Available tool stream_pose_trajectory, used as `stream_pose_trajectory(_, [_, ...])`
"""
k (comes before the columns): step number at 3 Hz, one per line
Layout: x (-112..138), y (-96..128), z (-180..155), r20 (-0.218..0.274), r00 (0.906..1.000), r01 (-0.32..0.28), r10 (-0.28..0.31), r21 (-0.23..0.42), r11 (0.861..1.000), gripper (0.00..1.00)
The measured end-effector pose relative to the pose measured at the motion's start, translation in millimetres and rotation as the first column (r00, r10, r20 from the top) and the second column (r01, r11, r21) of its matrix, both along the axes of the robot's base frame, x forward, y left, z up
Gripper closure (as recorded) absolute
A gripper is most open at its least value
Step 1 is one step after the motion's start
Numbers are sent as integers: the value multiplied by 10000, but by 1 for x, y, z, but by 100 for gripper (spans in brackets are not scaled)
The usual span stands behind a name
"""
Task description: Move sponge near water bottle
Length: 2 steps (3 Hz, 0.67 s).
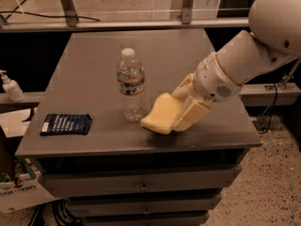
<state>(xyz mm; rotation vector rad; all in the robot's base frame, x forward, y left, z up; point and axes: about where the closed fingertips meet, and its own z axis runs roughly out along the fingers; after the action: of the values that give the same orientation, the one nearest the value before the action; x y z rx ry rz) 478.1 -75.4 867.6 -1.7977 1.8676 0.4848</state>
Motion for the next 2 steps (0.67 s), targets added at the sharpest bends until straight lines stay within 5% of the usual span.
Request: stream_pose_trajectory(2, [7, 41, -18, -27, 9942, -1072, 1073, -645, 9921, 100])
